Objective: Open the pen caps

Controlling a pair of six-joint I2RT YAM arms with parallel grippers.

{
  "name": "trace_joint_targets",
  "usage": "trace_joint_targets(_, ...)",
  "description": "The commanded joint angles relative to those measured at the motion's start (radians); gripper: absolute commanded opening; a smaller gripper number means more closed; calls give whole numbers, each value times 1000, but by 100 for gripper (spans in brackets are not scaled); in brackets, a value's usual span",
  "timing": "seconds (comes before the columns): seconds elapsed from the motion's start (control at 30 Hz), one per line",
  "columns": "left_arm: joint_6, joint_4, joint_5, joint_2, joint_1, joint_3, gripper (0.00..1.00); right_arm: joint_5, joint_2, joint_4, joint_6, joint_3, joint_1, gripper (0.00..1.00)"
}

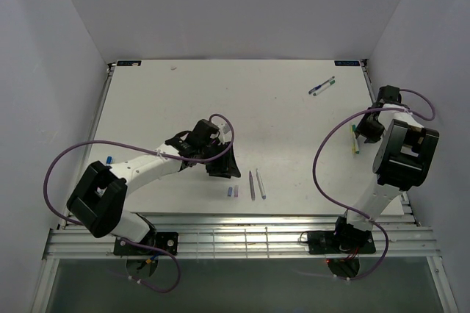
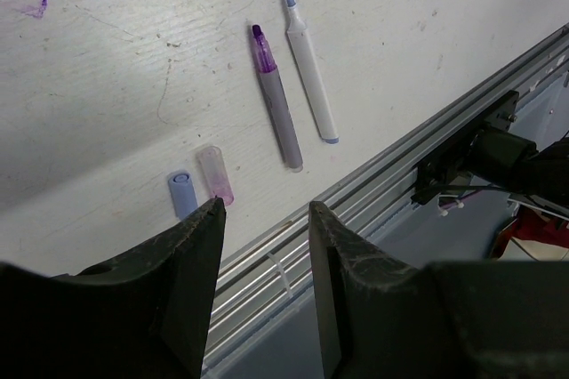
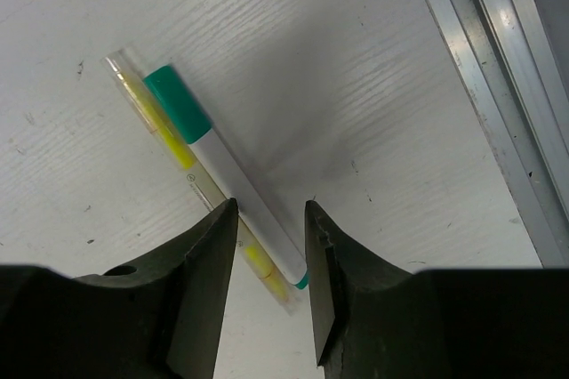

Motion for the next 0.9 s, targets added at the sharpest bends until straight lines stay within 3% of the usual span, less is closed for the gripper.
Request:
trace_joint_targets(0.0, 8, 26, 20, 1, 9, 26, 53, -8, -2, 27, -4, -25, -5, 42)
trace_joint_targets(0.87, -1, 40, 40, 6, 21, -1, 53, 1, 38, 44, -25, -61, -5, 34)
